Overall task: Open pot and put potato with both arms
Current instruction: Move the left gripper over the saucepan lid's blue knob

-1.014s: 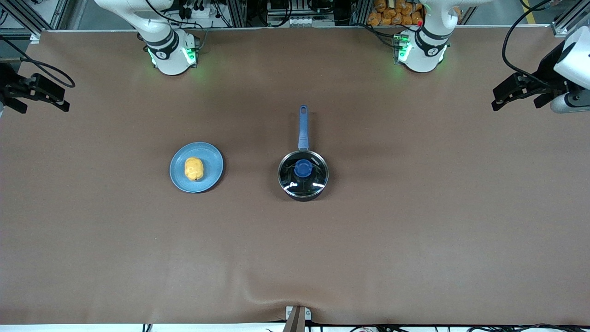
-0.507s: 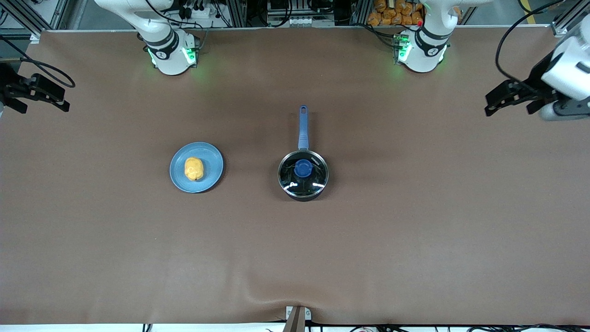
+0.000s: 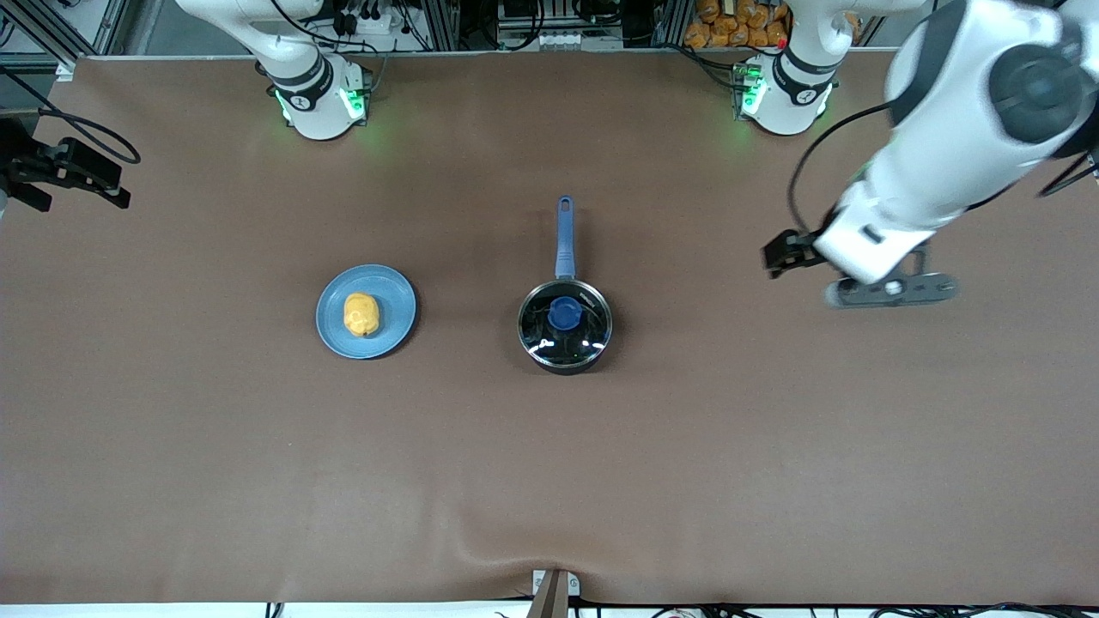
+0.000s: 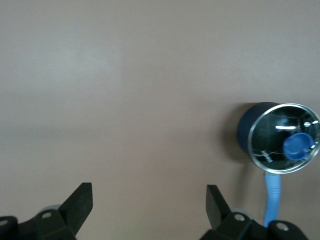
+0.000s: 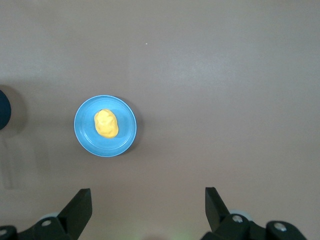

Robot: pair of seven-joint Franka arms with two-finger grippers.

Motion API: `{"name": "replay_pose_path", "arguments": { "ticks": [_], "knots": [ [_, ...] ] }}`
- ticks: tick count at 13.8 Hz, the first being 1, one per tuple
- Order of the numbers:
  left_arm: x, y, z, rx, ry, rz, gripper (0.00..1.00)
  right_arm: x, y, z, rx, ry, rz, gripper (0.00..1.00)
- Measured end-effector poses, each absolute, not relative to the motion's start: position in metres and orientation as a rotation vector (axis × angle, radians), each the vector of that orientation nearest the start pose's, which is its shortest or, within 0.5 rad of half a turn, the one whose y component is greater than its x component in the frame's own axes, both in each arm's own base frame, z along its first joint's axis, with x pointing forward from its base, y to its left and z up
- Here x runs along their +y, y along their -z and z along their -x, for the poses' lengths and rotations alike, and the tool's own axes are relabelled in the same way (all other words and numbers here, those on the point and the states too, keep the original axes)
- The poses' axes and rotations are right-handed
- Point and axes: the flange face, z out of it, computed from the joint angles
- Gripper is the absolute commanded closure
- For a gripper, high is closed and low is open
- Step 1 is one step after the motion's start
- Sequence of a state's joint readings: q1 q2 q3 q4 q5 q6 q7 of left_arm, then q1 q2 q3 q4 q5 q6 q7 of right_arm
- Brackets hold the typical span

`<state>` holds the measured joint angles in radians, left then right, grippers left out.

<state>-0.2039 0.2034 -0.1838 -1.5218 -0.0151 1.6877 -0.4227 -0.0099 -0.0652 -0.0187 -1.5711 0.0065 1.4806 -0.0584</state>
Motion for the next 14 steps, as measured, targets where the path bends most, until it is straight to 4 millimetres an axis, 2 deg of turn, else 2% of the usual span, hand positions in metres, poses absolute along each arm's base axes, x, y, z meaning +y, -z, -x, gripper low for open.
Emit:
{"name": "replay_pose_path", "arguments": {
  "ticks": [4, 8, 11, 14],
  "knots": [
    [-0.308, -0.515, -0.566, -0.141, -0.094, 3.179, 0.0, -0.015, -0.652, -0.525, -0.048, -0.039, 3.132, 0.0],
    [-0.399, -0.47, -0.541, -0.19, -0.131, 3.172, 0.0, -0.015, -0.652, -0.525, -0.048, -0.04, 3.132, 0.0],
    [-0.444, -0.436, -0.538, -0.15, -0.131, 3.191, 0.0, -0.015, -0.652, -0.525, -0.048, -0.04, 3.132, 0.0],
    [-0.475, -0.407, -0.54, -0.109, -0.072, 3.213, 0.0, -0.015, -0.652, -0.525, -0.048, -0.04, 3.132, 0.0]
  ]
}}
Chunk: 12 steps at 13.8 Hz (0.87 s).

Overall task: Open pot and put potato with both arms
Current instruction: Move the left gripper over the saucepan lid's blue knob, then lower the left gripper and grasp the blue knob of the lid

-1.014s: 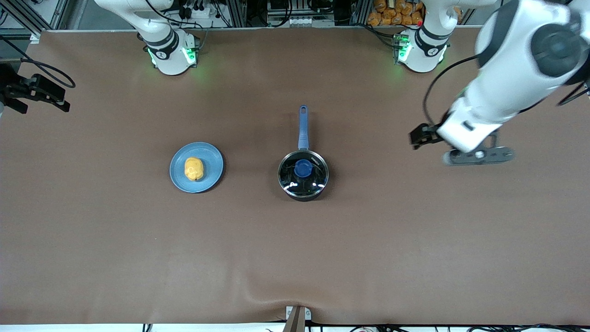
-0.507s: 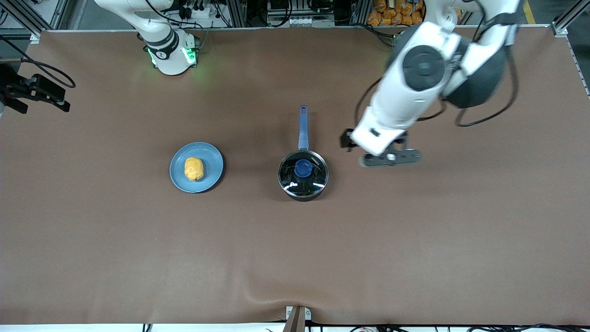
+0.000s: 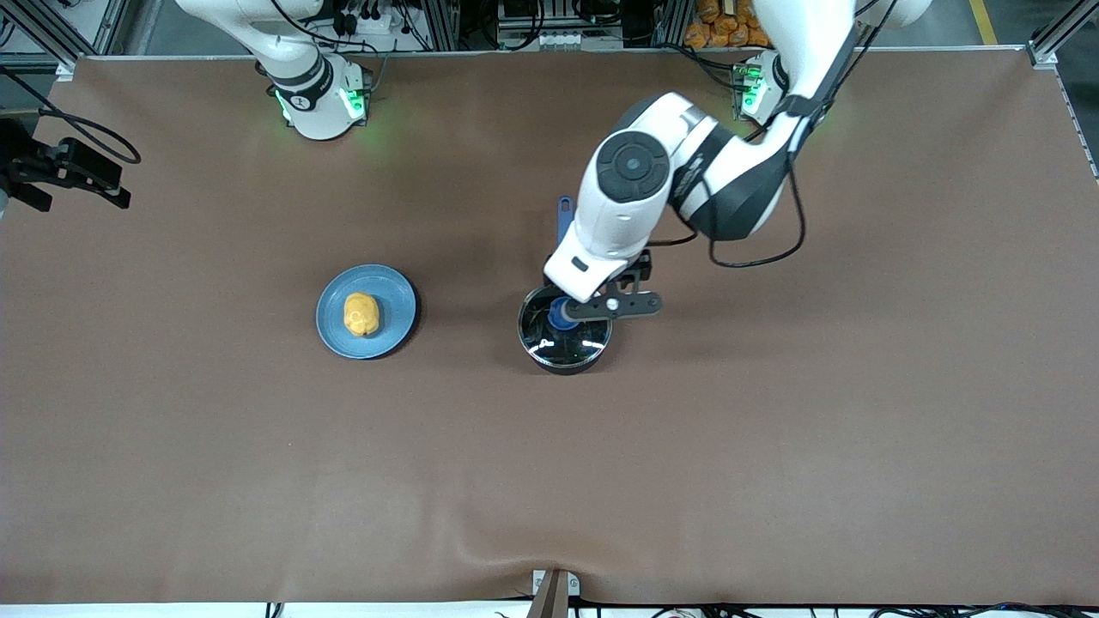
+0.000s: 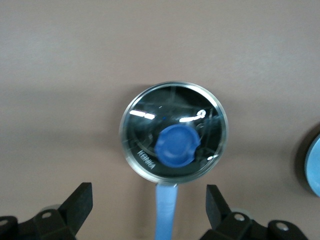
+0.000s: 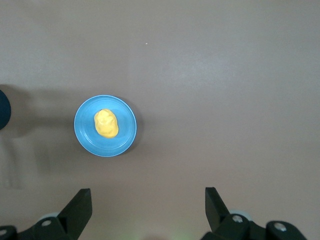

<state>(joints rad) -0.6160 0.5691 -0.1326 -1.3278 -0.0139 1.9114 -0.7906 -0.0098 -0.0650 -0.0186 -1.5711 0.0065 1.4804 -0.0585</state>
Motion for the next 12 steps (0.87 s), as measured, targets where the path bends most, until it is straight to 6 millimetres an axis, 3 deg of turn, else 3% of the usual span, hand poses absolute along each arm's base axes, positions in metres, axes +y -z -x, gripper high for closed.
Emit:
{"name": "replay_pose_path", "arguments": {
  "ticks": [4, 7, 12],
  "knots": [
    [-0.515, -0.355, -0.522, 0.106, -0.018, 3.175, 0.0, -0.015, -0.652, -0.525, -0.048, -0.04, 3.132, 0.0],
    [-0.512, -0.339, -0.527, 0.301, -0.023, 3.153, 0.0, -0.015, -0.652, -0.525, -0.048, -0.04, 3.132, 0.0],
    [-0.499, -0.333, -0.54, 0.524, -0.026, 3.118, 0.0, -0.015, -0.652, -0.525, -0.048, -0.04, 3.132, 0.0]
  ]
}}
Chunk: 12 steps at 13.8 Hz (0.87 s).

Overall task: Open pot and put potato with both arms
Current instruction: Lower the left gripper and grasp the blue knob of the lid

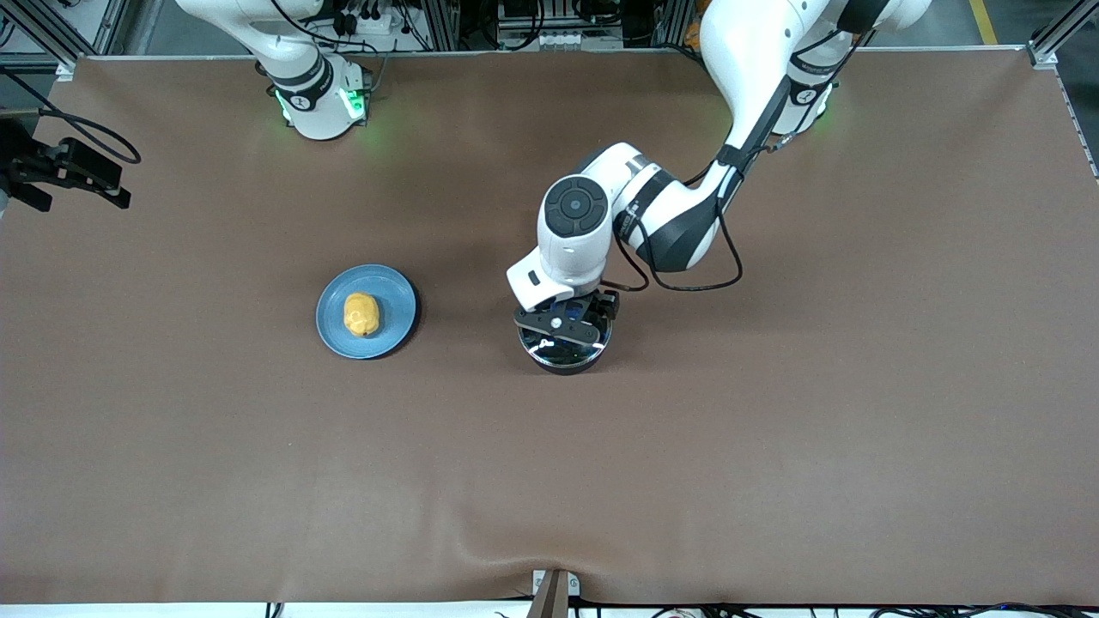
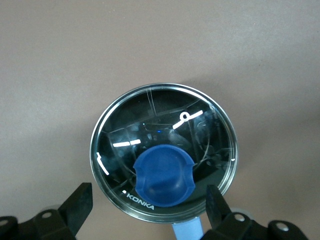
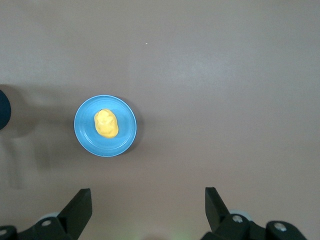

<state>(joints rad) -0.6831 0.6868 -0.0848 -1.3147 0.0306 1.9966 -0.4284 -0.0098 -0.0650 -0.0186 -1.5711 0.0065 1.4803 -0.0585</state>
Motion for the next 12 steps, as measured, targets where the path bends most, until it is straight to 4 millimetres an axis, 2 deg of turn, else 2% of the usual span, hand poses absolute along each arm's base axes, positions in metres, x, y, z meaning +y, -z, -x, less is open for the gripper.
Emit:
{"name": "replay_pose_path", "arguments": {
  "ticks": [5, 12],
  "knots": [
    [-0.5, -0.327, -0.539, 0.56, -0.034, 3.11, 0.0, -0.015, -0.652, -0.525, -0.048, -0.04, 3.132, 0.0],
    [-0.509, -0.305, -0.536, 0.527, -0.032, 3.121, 0.0, -0.015, -0.652, -0.525, -0.048, -0.04, 3.132, 0.0]
  ]
}}
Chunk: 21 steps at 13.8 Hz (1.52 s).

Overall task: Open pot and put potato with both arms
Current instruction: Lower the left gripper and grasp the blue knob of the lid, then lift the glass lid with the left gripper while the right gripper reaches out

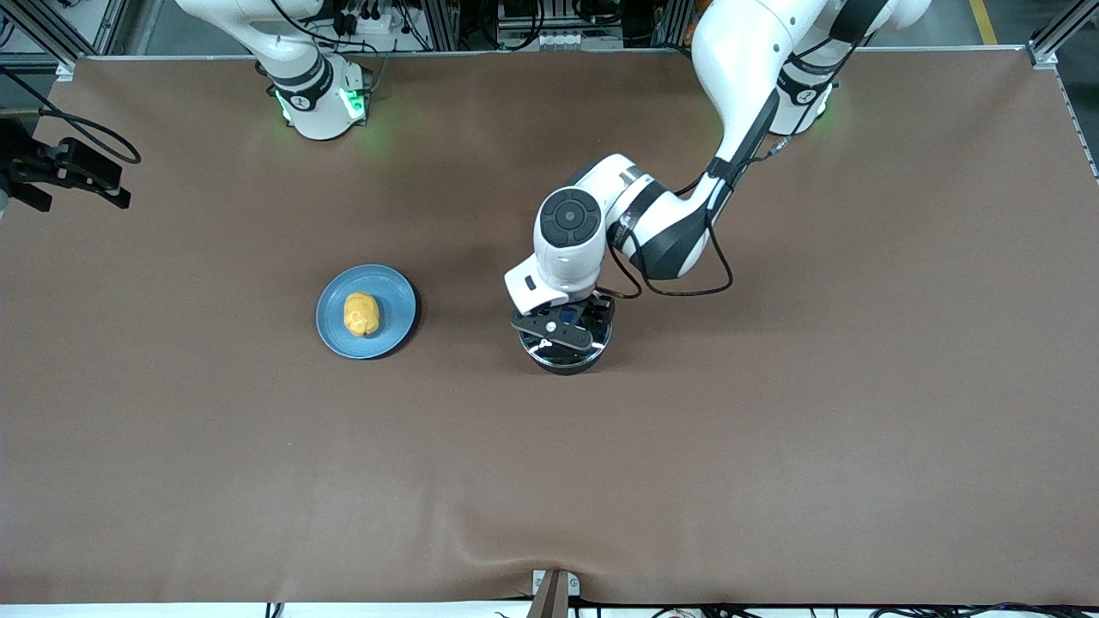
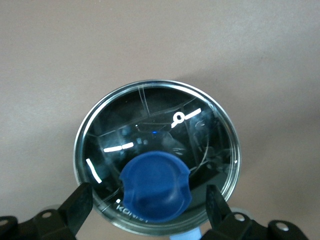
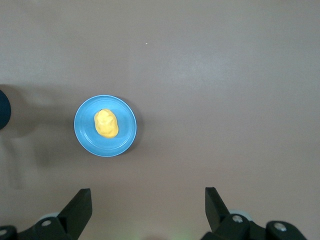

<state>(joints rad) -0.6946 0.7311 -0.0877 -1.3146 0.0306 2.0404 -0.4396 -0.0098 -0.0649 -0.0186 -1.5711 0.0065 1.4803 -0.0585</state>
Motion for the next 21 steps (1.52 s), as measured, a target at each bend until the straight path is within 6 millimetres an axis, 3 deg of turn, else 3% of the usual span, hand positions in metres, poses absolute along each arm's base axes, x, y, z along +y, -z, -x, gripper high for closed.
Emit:
{"name": "replay_pose_path", "arguments": {
  "ticks": [5, 6, 8, 11, 14, 18, 21],
  "knots": [
    [-0.516, -0.292, -0.53, 0.517, -0.04, 3.121, 0.0, -0.015, -0.652, -0.525, -0.048, -0.04, 3.132, 0.0],
    [-0.516, -0.291, -0.53, 0.517, -0.042, 3.121, 0.09, -0.015, -0.652, -0.525, -0.048, -0.04, 3.132, 0.0],
    [-0.516, -0.289, -0.53, 0.512, -0.044, 3.121, 0.41, -0.015, -0.652, -0.525, -0.048, -0.04, 3.132, 0.0],
    [-0.514, -0.29, -0.532, 0.456, -0.041, 3.128, 0.7, -0.015, -0.652, -0.525, -0.048, -0.04, 3.132, 0.0],
    [-0.515, -0.29, -0.532, 0.436, -0.041, 3.132, 0.91, -0.015, -0.652, -0.525, -0.048, -0.04, 3.132, 0.0],
    [-0.515, -0.3, -0.534, 0.428, -0.033, 3.136, 1.0, -0.015, -0.652, -0.525, -0.048, -0.04, 3.132, 0.0],
    [-0.509, -0.329, -0.537, 0.415, -0.033, 3.133, 1.0, -0.014, -0.649, -0.526, -0.049, -0.044, 3.132, 0.0]
  ]
}}
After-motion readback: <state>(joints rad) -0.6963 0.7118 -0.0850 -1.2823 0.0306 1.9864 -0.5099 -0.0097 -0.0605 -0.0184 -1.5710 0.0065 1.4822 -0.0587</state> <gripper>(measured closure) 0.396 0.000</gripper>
